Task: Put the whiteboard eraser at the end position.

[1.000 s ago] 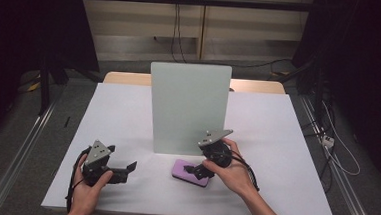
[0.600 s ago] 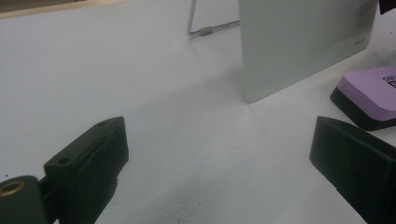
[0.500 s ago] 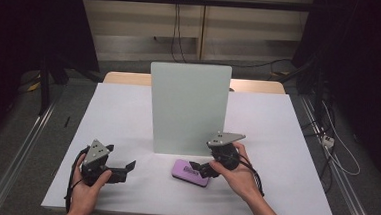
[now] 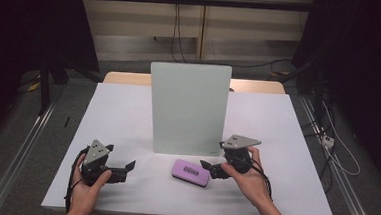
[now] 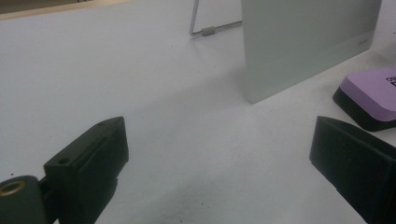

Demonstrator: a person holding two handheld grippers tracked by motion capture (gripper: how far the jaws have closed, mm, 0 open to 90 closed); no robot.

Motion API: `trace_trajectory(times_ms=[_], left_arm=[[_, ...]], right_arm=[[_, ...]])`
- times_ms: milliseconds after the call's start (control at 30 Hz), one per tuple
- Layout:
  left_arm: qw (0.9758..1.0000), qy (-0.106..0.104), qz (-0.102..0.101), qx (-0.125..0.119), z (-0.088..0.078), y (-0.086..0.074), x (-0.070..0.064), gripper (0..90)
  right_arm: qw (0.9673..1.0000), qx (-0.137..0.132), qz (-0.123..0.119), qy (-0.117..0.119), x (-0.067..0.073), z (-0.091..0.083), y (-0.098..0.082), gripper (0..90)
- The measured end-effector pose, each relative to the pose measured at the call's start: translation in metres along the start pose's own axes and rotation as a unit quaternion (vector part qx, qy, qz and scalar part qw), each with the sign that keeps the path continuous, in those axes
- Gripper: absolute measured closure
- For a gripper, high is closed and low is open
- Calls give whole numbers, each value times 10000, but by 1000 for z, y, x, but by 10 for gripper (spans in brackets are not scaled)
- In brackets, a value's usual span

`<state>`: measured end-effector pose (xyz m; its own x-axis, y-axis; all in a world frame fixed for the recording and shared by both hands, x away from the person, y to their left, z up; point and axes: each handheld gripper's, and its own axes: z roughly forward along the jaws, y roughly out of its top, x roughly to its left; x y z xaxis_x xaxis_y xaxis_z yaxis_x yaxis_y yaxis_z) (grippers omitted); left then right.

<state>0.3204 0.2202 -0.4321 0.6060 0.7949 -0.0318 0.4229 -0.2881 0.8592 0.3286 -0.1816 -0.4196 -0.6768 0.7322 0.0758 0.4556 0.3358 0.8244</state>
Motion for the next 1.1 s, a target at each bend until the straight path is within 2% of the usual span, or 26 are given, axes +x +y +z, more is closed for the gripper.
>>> trace_trajectory(times_ms=[367, 500, 567, 667, 767, 1100], left_arm=[[10000, 44, -37, -64, -1, 0, 0, 45], [10000, 88, -13, -34, -3, 0, 1, 45], [9998, 147, 91, -43, -3, 1, 0, 45], [9999, 114, 82, -43, -3, 1, -1, 44], [9999, 116, 63, -34, -2, 1, 0, 44], [9999, 109, 74, -26, -2, 1, 0, 44]], right_arm=[[9993, -82, 243, -268, -13, -17, -17, 70], [9987, -137, 345, -346, -16, -25, -23, 68], [9984, -162, 363, -401, -19, -29, -26, 68], [9979, -182, 427, -461, -23, -34, -30, 67], [9975, -256, 507, -415, -25, -40, -33, 57], [9956, -360, 591, -624, -34, -59, -48, 56]])
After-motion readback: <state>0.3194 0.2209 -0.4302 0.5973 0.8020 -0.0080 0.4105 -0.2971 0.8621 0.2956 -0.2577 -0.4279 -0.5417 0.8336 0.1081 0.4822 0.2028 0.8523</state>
